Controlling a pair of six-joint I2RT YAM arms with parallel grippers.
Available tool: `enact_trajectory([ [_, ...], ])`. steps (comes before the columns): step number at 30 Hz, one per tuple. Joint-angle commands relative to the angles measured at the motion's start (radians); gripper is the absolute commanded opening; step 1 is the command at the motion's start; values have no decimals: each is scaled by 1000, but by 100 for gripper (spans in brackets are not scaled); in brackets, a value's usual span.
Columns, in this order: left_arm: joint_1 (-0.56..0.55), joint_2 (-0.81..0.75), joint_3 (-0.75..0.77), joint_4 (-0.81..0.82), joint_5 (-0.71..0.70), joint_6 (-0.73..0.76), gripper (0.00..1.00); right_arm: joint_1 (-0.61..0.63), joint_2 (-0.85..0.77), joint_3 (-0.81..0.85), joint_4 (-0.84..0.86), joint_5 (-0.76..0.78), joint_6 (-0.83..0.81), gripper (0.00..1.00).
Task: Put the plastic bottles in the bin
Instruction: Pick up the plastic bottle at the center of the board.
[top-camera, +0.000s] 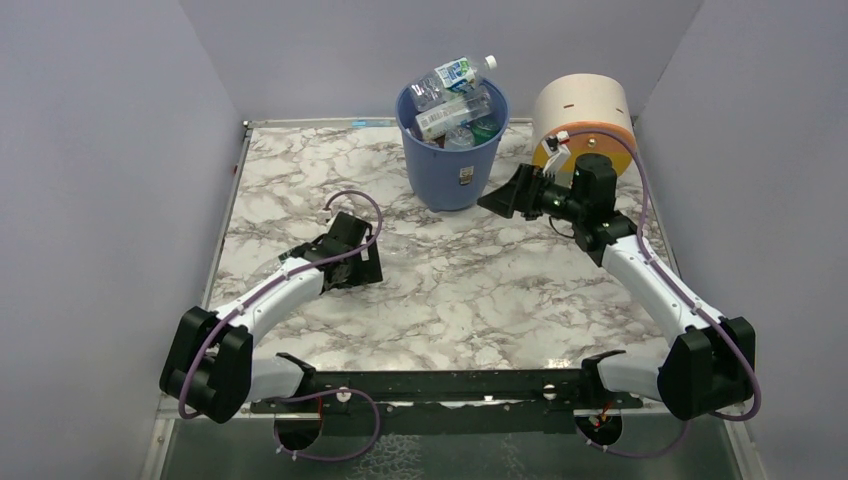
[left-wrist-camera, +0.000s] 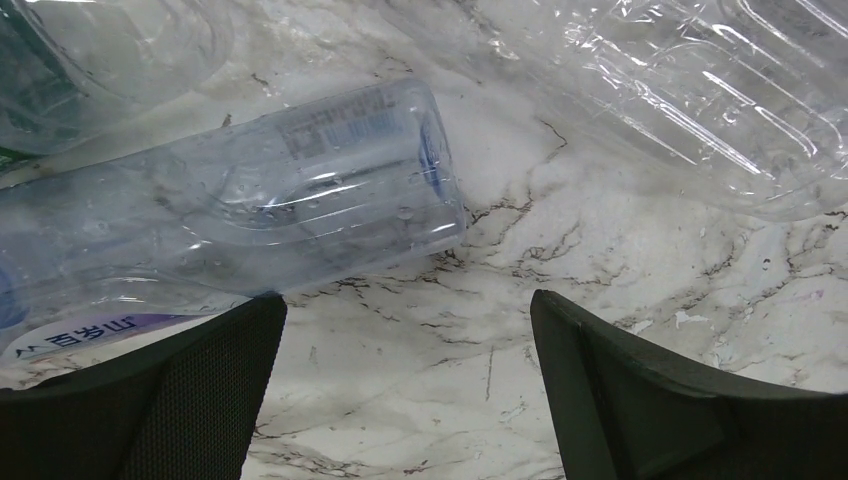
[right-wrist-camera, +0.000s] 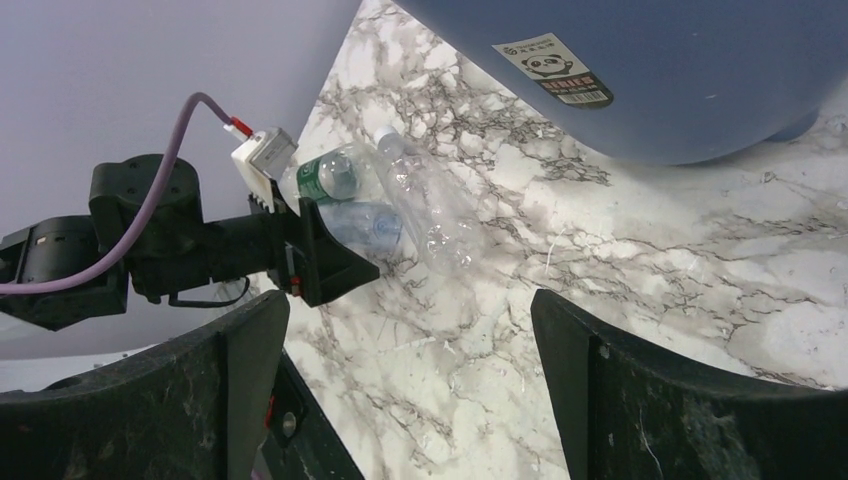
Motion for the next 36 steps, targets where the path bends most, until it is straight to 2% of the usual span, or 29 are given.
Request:
enact_trajectory([
  [1,2,1,-30,62,63,-19,98,3,-16,-9,11,-30,-11,93],
  [10,-5,0,-44,93,99,-25,91,3,-9,-30,29,-38,0,93],
  [13,-37,-15,4,93,126,-35,88,3,-9,-32,26,-38,-5,93],
  [19,-73,-18,182,59,140,-39,92,3,-15,-36,19,-32,-8,93],
  [25,-70,88,286,53,70,20,96,3,-21,-50,15,-29,-16,93],
  [31,-22,194,327,54,51,63,99,3,-33,-66,3,-34,-26,93],
  [36,42,189,332,63,62,81,99,3,-31,-87,10,-39,-31,93],
])
